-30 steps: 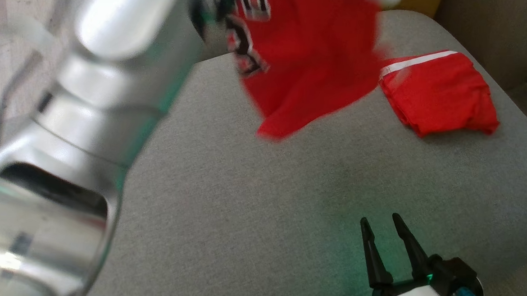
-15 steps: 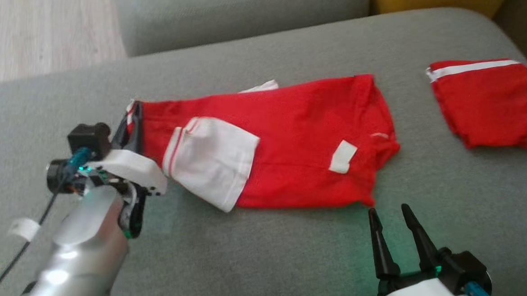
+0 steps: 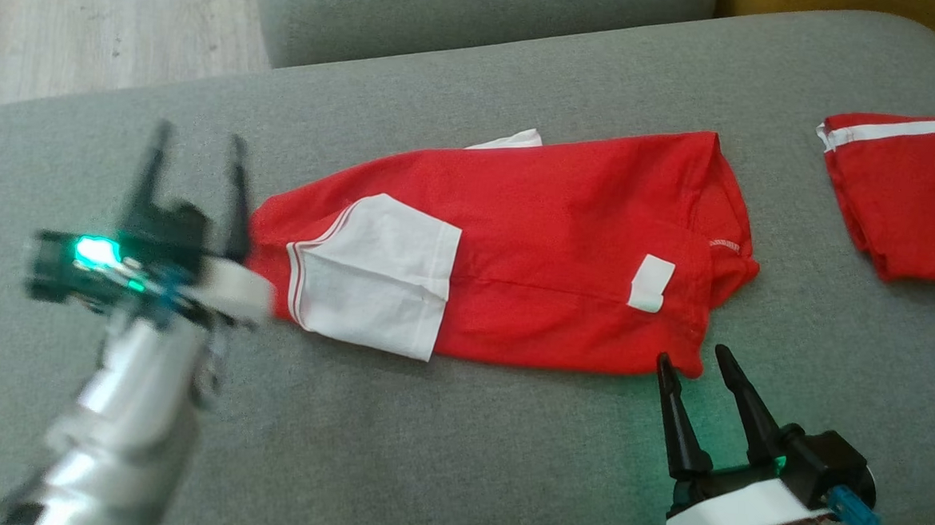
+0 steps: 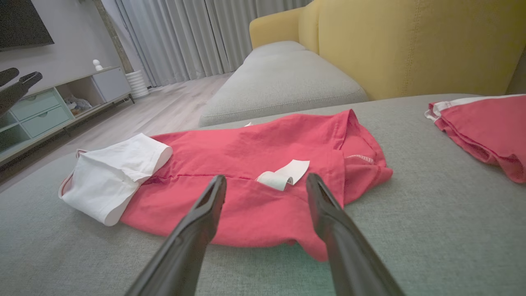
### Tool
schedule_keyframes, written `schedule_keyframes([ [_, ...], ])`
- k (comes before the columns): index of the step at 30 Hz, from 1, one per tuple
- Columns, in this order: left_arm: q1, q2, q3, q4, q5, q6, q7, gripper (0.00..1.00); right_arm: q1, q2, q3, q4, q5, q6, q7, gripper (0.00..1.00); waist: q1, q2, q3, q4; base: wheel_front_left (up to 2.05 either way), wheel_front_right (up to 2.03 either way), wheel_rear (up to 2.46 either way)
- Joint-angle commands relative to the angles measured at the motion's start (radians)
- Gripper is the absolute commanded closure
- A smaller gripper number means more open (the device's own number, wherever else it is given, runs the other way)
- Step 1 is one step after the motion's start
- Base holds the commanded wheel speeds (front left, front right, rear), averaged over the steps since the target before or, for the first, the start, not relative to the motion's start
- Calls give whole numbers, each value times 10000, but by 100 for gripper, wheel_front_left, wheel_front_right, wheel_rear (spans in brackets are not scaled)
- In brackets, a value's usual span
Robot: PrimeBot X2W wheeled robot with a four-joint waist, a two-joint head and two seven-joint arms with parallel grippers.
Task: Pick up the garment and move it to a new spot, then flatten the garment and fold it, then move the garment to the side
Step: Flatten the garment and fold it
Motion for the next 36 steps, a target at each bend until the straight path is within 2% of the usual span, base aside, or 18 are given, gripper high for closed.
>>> schedule_keyframes([
  [1,-183,182,179,-301,162,108,-51,0,-131,-49,221,-249,70,73,-65,0,-1,0,-8,23,0,0,0],
  [4,48,-399,-687,-208,800,279,6,0,-131,-49,222,-246,127,73,-65,0,-1,0,32,84,0,0,0],
  [8,78,-1251,-1994,27,1647,238,575,0,-222,-49,247,-246,145,73,-65,0,-1,0,180,134,0,0,0],
  [12,-161,-1627,-2987,604,2424,212,1147,0,-325,-49,355,-202,121,73,-65,0,-1,0,333,102,0,0,0],
  [17,-467,-1759,-3486,1459,2868,309,1823,0,-394,-49,427,-154,115,73,-65,0,-1,0,444,-12,0,0,0],
  [25,-690,-1866,-3967,1867,2959,-26,1499,0,-392,-49,381,-89,114,73,-65,0,-1,0,506,-57,0,0,0],
  [36,-926,-1913,-4147,2363,2888,78,1365,0,-429,-49,477,-63,208,73,-65,0,-1,0,475,-184,0,0,0],
])
